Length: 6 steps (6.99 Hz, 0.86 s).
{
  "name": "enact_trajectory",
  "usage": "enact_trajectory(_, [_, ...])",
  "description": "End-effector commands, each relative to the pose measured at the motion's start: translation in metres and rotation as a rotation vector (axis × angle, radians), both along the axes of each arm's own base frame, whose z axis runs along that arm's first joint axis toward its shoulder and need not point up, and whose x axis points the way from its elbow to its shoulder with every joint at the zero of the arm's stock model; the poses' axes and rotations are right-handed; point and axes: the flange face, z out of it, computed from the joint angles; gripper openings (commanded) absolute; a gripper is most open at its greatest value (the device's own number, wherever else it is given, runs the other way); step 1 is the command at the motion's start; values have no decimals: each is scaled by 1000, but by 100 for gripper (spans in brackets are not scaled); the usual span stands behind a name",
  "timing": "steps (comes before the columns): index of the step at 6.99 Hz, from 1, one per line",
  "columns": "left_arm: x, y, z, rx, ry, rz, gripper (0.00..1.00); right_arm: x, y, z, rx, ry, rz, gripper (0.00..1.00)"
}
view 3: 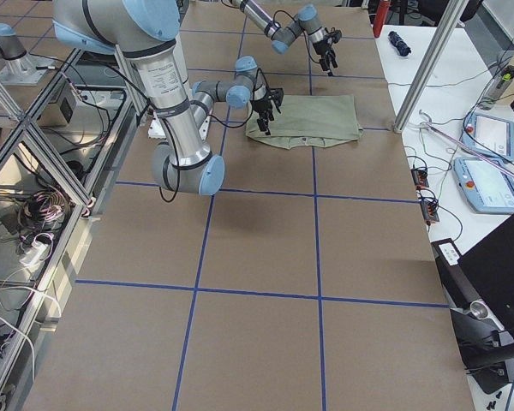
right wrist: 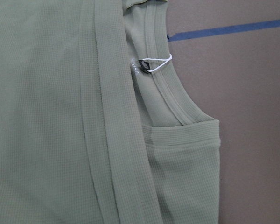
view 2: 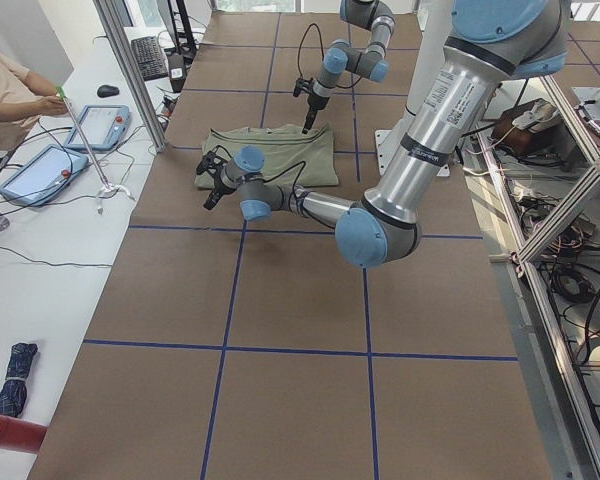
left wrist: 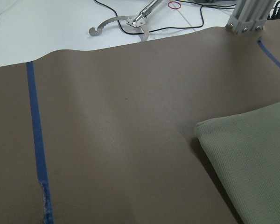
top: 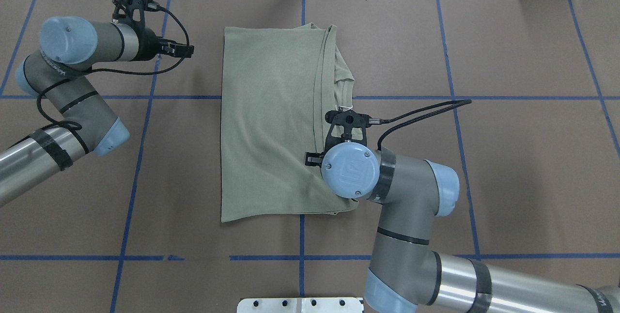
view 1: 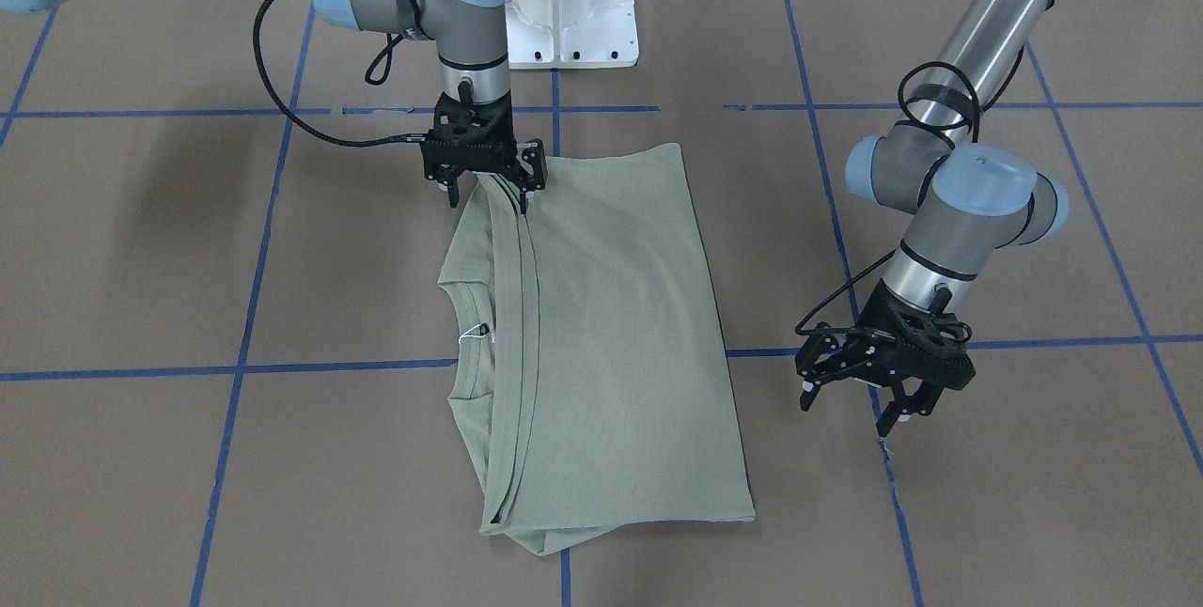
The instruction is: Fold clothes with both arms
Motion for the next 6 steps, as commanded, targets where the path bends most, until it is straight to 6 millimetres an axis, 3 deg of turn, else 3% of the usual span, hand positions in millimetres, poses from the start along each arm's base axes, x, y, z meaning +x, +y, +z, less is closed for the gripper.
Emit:
enact_trajectory(1, [0,0,1,-1,-1,0,100,-18,-7,-6,87,126,-178,68])
enact_trajectory(2, [0,0,1,-2,0,0,100,-19,-7,-4,104,145,-208,66])
enact_trajectory(4, [1,1,2,-5,1,0,100,-26,-4,2,99,158,-242,53])
enact_trajectory(6, [3,4,5,-9,-3,5,100,-30,3,-2,102,151,-255,53])
